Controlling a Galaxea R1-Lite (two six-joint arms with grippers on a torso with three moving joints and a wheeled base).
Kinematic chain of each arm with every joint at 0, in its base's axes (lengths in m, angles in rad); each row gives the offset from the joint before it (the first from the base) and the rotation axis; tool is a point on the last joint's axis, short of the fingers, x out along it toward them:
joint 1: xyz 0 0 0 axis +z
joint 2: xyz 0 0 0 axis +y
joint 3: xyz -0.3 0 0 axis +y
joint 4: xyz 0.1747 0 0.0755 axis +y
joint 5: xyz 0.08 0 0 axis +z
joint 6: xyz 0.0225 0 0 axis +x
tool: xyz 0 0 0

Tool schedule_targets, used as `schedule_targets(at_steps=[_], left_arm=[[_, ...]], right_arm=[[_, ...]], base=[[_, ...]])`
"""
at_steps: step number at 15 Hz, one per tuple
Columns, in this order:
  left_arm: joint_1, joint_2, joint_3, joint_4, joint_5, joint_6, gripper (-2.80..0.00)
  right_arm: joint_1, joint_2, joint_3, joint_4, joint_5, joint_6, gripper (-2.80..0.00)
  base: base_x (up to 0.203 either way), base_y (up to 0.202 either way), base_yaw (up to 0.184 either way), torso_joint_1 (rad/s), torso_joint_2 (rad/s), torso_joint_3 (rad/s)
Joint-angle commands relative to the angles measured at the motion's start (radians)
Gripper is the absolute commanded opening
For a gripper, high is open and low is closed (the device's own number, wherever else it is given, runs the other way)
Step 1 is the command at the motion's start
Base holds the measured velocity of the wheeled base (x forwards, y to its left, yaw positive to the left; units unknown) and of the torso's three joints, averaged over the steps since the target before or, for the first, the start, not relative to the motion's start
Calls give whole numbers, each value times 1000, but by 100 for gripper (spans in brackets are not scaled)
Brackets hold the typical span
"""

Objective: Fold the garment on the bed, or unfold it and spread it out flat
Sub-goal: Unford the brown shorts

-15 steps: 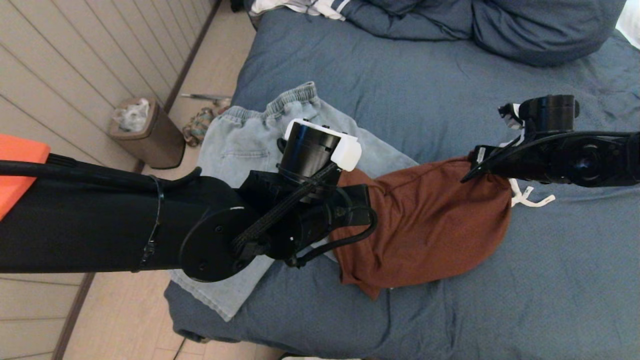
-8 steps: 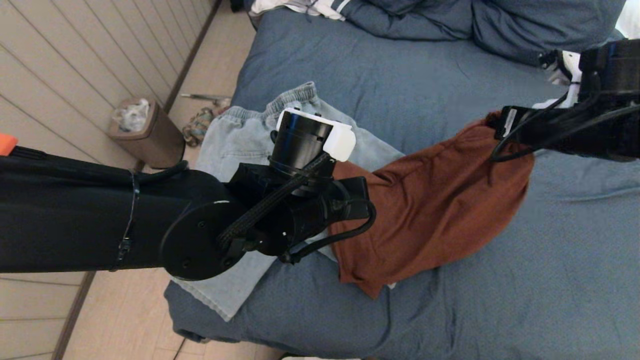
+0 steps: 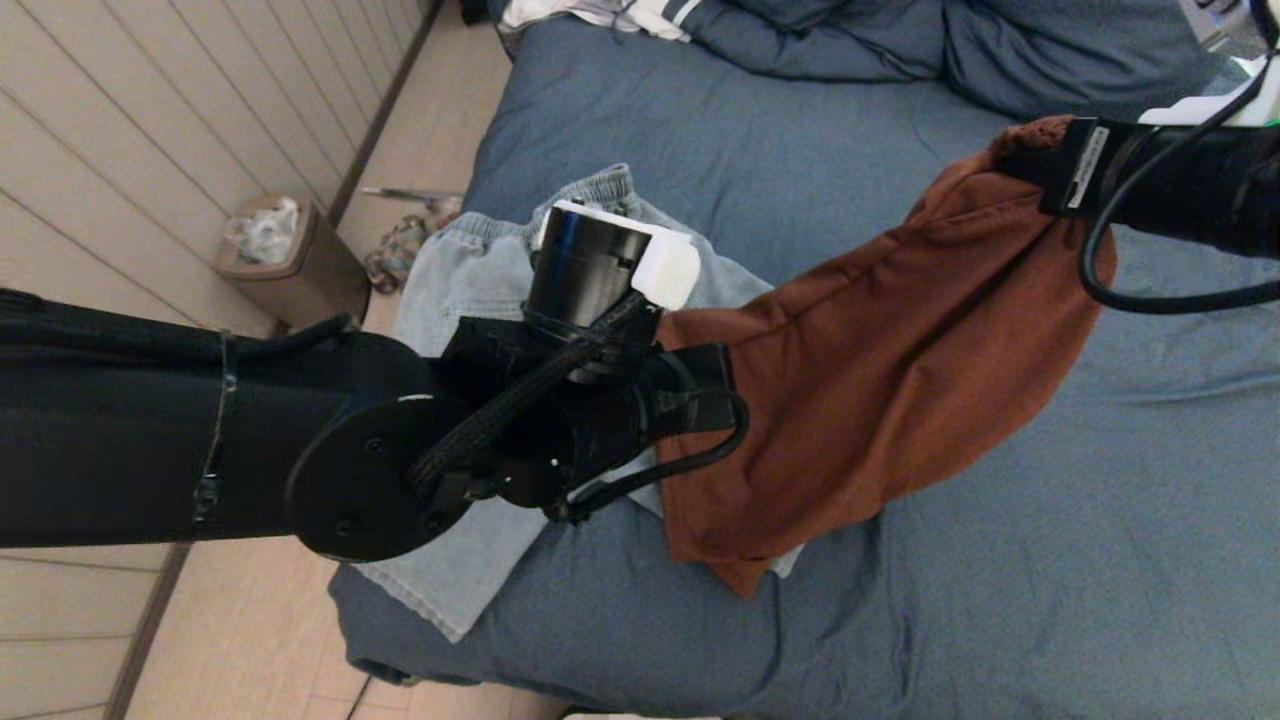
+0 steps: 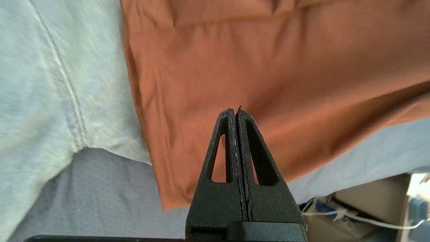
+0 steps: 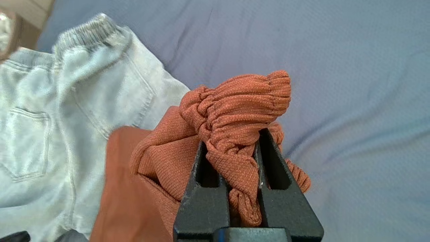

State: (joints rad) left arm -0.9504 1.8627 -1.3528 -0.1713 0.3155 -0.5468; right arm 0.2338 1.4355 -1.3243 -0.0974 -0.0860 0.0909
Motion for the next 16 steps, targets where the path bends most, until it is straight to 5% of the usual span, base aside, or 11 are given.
schedule_targets(at_steps=[1,6,7,16], left_arm=[[7,81,-5,-13,3,-5,-280],[66,249,-96,-107,9,44,-280],[74,268,-125,-106,14,55,0],[180,536,-486,-102,64,130,0]], right_arm=[[-4,-17,53,-2,-1,-1,-280],[-23,-12,138,-13,0,-8,-280],[-24,-11,147,-13,0,-8,-280],[-7,-24,200,-16,3,-5,-280]], base=[[0,0,0,0,0,0],[0,0,0,0,0,0],[0,0,0,0,0,0],[0,0,0,0,0,0]])
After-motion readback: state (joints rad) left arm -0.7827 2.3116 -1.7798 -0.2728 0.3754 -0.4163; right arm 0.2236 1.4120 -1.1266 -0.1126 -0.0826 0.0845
